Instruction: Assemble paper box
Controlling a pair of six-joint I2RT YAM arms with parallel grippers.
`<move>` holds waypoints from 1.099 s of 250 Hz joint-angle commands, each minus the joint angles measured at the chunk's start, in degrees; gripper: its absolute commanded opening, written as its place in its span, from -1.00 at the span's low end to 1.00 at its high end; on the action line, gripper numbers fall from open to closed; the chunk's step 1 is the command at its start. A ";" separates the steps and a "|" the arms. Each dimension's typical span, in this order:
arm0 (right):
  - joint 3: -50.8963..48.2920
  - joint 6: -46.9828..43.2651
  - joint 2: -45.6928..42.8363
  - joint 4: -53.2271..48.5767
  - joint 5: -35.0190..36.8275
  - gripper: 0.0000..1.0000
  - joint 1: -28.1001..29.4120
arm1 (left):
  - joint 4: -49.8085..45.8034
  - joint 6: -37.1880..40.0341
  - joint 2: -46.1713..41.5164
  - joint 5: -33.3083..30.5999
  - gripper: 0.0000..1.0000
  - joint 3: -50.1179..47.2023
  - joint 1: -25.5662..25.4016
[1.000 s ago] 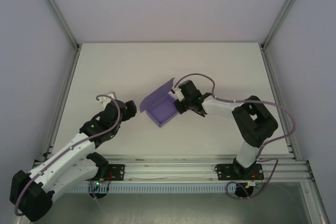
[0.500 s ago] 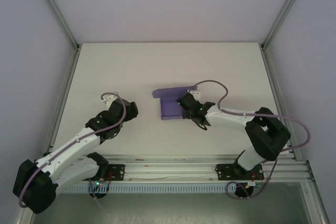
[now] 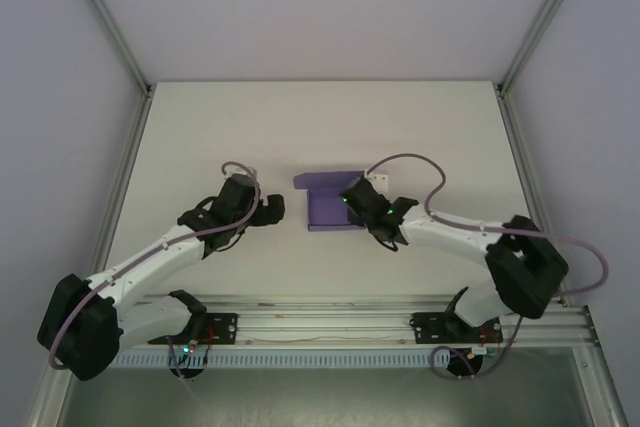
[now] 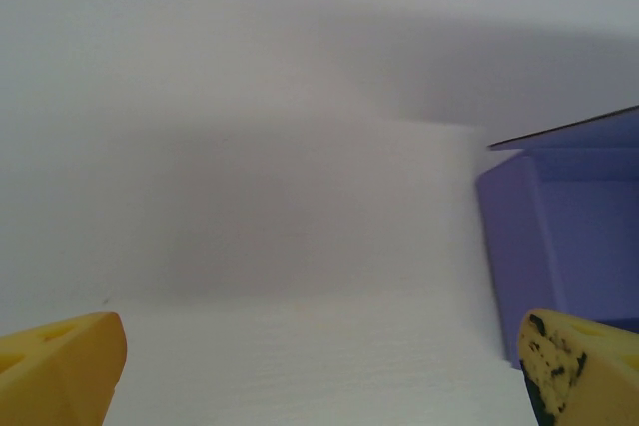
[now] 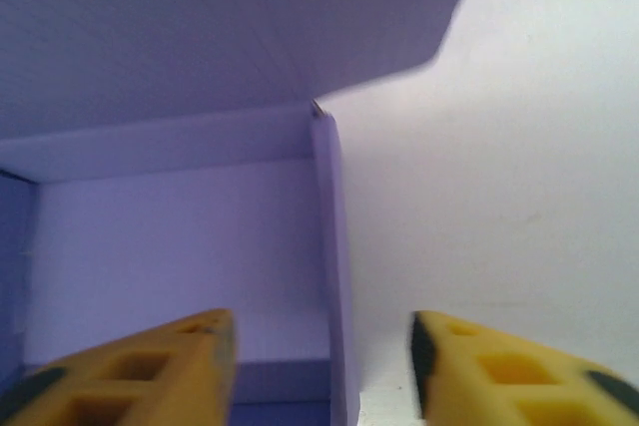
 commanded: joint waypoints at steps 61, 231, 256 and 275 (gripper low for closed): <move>-1.63 -36.71 -16.19 1.33 -10.36 1.00 -7.24 | 4.84 26.47 8.37 11.48 1.00 8.84 0.21; 24.56 -81.47 7.38 -23.99 -34.28 0.64 -21.80 | -5.39 46.71 24.54 13.85 0.23 26.92 0.20; 26.46 -80.82 10.30 -24.61 -32.90 0.32 -21.77 | -5.93 47.33 25.41 14.19 -0.02 27.88 0.19; 26.50 -80.42 11.26 -23.87 -32.81 0.17 -21.83 | -6.65 47.39 26.15 14.09 -0.15 28.80 -0.01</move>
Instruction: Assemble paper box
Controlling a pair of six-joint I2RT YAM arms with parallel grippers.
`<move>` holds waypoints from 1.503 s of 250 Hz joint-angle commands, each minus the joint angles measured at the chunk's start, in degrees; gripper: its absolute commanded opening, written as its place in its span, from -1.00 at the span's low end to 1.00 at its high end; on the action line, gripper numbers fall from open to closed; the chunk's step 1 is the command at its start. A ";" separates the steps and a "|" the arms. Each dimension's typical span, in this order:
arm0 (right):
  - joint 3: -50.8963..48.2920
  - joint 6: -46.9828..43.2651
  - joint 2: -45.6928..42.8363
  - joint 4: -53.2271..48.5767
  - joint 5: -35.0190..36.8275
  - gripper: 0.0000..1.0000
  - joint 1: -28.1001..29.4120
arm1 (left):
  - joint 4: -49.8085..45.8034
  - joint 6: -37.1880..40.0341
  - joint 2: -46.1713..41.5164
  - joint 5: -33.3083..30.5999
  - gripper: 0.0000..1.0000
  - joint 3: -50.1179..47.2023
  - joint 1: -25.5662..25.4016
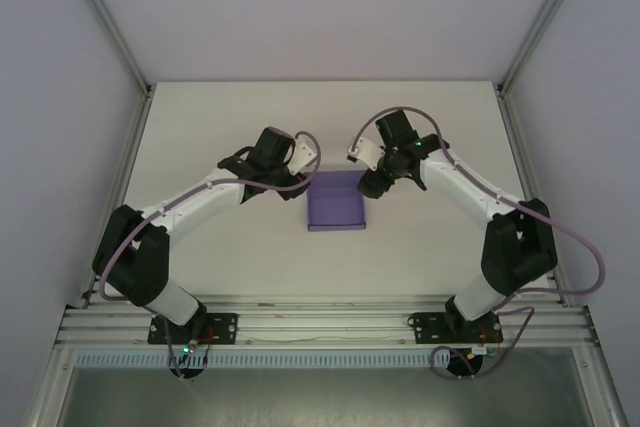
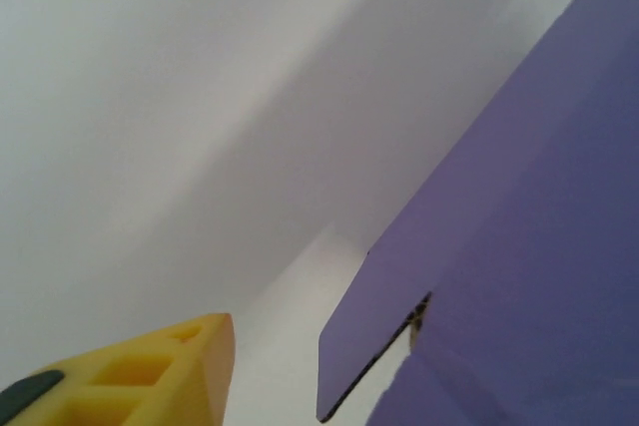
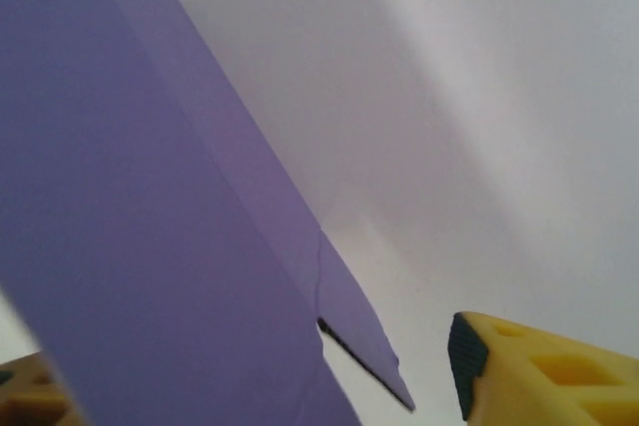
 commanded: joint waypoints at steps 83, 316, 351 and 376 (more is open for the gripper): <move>0.45 0.02 1.85 0.42 1.69 -0.58 -0.39 | -3.81 1.22 3.38 1.25 -0.86 4.72 -0.19; -4.81 56.71 -2.84 15.01 9.27 -1.00 7.11 | 7.31 -44.86 5.55 -14.62 -1.00 7.09 -8.44; -5.29 63.20 -1.94 16.64 13.98 -1.00 7.71 | 8.51 -47.59 7.04 -17.67 -1.00 6.92 -9.29; -6.86 66.87 -1.70 19.92 13.88 -1.00 8.03 | 6.83 -49.57 8.92 -18.53 -1.00 7.93 -9.43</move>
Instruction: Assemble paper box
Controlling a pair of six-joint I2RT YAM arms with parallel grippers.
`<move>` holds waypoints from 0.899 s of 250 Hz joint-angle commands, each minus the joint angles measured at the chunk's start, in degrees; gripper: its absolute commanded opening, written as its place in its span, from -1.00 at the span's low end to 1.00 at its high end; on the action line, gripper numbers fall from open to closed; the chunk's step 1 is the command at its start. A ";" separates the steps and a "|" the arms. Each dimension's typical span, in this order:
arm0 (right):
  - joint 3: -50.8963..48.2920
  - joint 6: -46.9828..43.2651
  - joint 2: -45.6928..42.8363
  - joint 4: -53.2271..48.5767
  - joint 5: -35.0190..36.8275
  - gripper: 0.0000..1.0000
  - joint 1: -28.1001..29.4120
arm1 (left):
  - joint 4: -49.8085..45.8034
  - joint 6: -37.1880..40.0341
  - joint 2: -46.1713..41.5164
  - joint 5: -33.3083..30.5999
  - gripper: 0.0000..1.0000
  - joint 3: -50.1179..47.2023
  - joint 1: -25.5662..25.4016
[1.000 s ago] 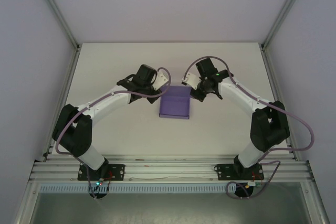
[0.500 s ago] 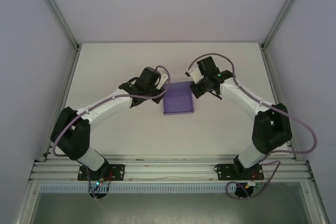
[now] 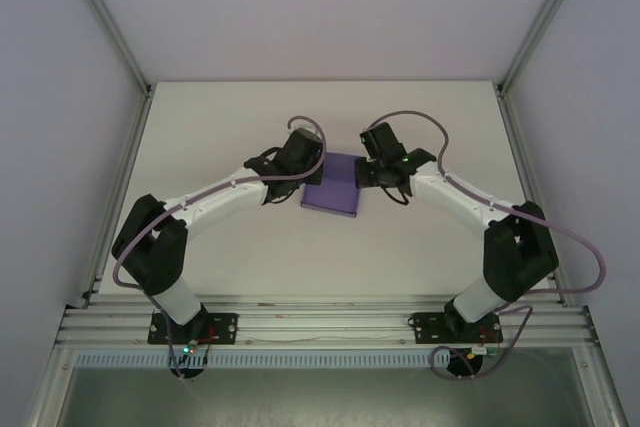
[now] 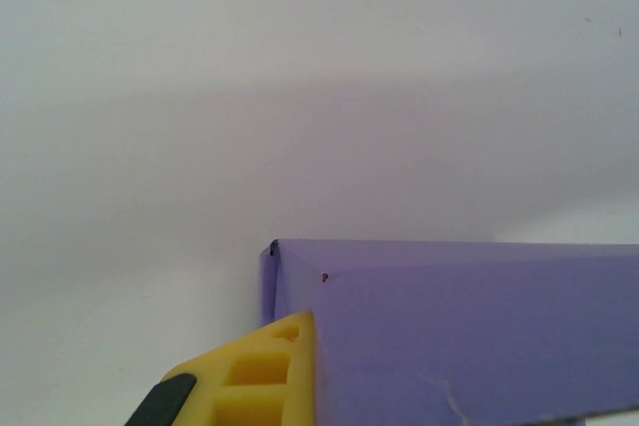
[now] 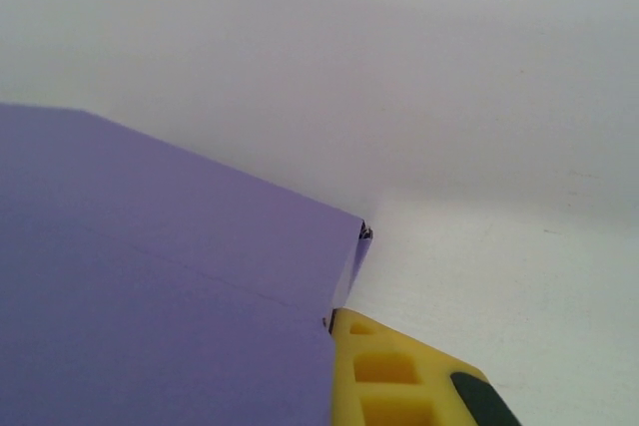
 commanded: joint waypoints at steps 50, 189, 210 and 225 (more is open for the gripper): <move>-1.38 9.05 1.85 7.81 4.83 -1.00 2.20 | 1.43 -4.72 4.85 -1.82 -1.00 2.05 -2.91; -22.62 -0.69 -6.28 25.23 7.58 -1.00 5.69 | 2.38 -6.82 0.99 -1.86 -1.00 -9.40 -6.86; -24.35 -1.69 -7.87 25.97 7.69 -0.98 5.96 | 2.80 -6.72 -0.25 -1.93 -0.88 -9.85 -7.55; -25.09 -2.71 -8.60 26.11 8.37 -0.97 6.23 | 2.66 -6.85 -1.14 -1.84 -0.80 -9.81 -7.92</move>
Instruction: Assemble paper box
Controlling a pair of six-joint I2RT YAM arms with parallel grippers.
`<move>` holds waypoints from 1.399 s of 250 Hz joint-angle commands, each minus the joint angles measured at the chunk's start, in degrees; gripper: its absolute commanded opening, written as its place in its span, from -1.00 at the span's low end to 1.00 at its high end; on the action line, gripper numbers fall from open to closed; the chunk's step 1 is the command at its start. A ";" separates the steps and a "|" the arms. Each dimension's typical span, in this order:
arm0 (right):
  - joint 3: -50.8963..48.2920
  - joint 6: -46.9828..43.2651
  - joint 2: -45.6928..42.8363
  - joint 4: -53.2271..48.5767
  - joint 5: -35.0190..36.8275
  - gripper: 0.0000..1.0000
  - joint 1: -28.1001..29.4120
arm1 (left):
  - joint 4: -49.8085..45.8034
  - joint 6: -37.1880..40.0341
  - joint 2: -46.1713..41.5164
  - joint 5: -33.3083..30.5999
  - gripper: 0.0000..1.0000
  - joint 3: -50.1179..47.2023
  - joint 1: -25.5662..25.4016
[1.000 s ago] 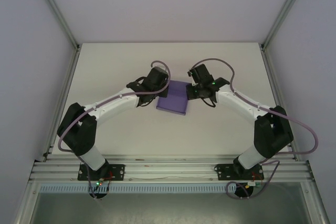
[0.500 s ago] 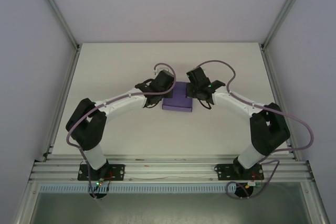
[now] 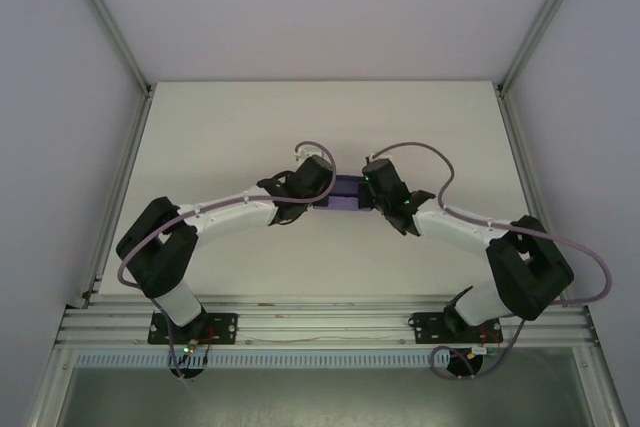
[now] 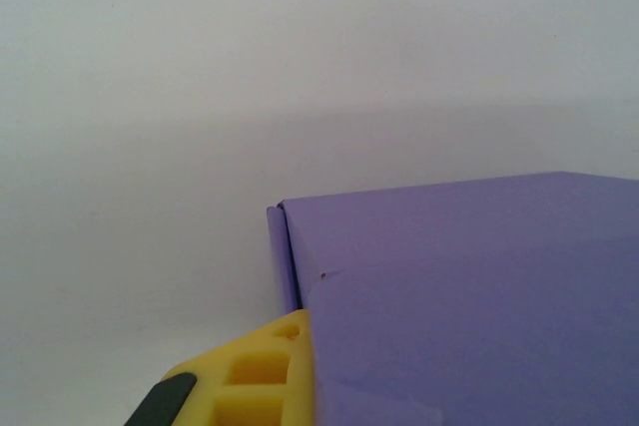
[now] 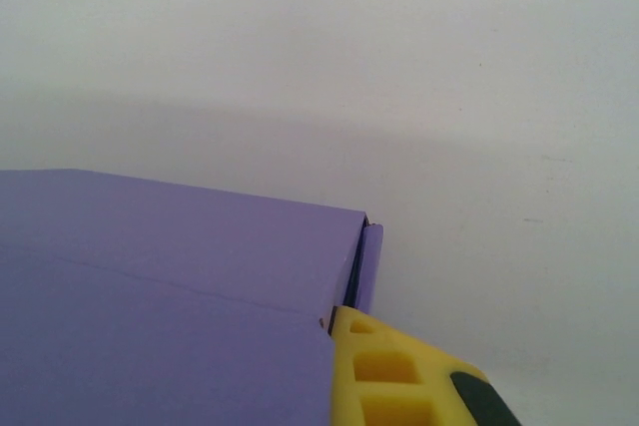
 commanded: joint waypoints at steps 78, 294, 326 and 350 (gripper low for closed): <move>-5.41 -5.17 -3.68 1.26 -0.20 -0.93 3.02 | -6.55 -2.68 -7.55 3.40 0.44 -1.42 -1.83; -11.83 -2.83 -5.49 5.61 3.29 -0.54 7.72 | -6.33 -15.82 -10.56 8.99 0.94 -5.86 4.53; -12.32 -0.82 -7.75 3.17 4.17 -0.44 8.43 | -4.03 -16.53 -8.69 11.59 0.79 -7.44 4.55; -12.61 1.32 -10.47 -0.16 3.80 -0.37 8.53 | -1.97 -17.22 -7.57 12.51 0.71 -9.34 4.52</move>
